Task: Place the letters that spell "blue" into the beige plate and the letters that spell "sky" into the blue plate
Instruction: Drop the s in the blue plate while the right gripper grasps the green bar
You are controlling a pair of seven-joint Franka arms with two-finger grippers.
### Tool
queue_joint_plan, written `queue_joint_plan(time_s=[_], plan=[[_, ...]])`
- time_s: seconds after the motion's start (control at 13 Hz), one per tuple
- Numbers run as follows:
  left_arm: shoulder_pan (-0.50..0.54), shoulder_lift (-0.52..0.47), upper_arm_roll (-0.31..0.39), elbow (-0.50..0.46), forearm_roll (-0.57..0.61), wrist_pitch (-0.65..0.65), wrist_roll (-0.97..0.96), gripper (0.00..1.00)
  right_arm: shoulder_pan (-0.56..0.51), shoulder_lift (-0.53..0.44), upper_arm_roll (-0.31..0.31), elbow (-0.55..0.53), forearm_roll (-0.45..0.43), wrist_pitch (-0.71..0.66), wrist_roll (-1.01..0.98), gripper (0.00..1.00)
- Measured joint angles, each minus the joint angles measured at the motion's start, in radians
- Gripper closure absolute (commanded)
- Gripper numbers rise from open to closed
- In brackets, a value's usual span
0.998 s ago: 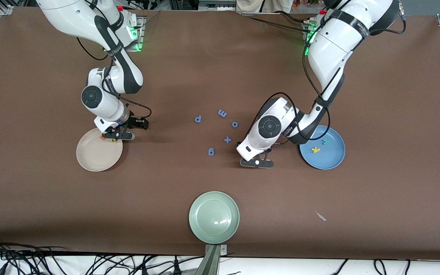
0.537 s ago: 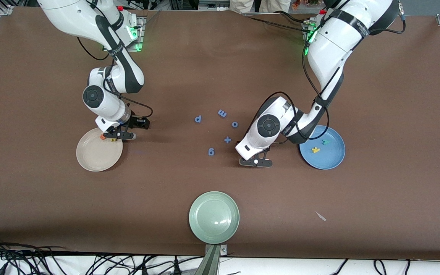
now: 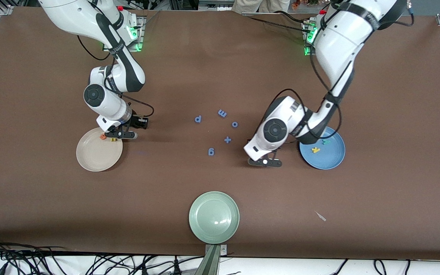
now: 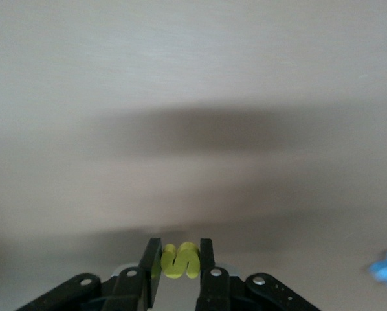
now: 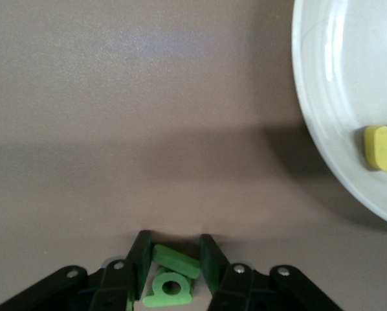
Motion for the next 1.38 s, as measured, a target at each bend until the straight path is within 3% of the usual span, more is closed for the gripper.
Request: queue_joint_plan(time_s=[0.31,0.38,0.46,0.69,0.84,1.23,1.38], plan=[[0.175,-0.079,0.004,-0.003,0.028,-0.173,0.320,0.83,0.000,-0.003,-0.001,0.002,0.000,-0.002,-0.003,0.64],[0.211,-0.083,0.003,-0.009,0.075,-0.196,0.375,0.37,0.000,-0.011,-0.004,0.007,0.000,-0.020,-0.007,0.64],[0.236,-0.083,0.003,-0.020,0.107,-0.205,0.403,0.00,0.001,-0.024,-0.015,0.023,0.000,-0.069,-0.024,0.64],[0.259,-0.083,0.001,-0.058,0.121,-0.207,0.411,0.00,0.000,-0.061,-0.107,0.123,0.000,-0.273,-0.147,0.64],[0.258,-0.103,-0.017,-0.051,0.121,-0.240,0.410,0.00,-0.009,-0.063,-0.158,0.171,0.000,-0.327,-0.235,0.63],[0.262,-0.361,-0.038,-0.025,0.120,-0.360,0.409,0.00,-0.054,-0.038,-0.184,0.183,-0.001,-0.333,-0.368,0.61],[0.295,-0.462,-0.035,0.012,0.116,-0.362,0.410,0.00,-0.056,-0.036,-0.183,0.184,-0.001,-0.333,-0.376,0.38]])
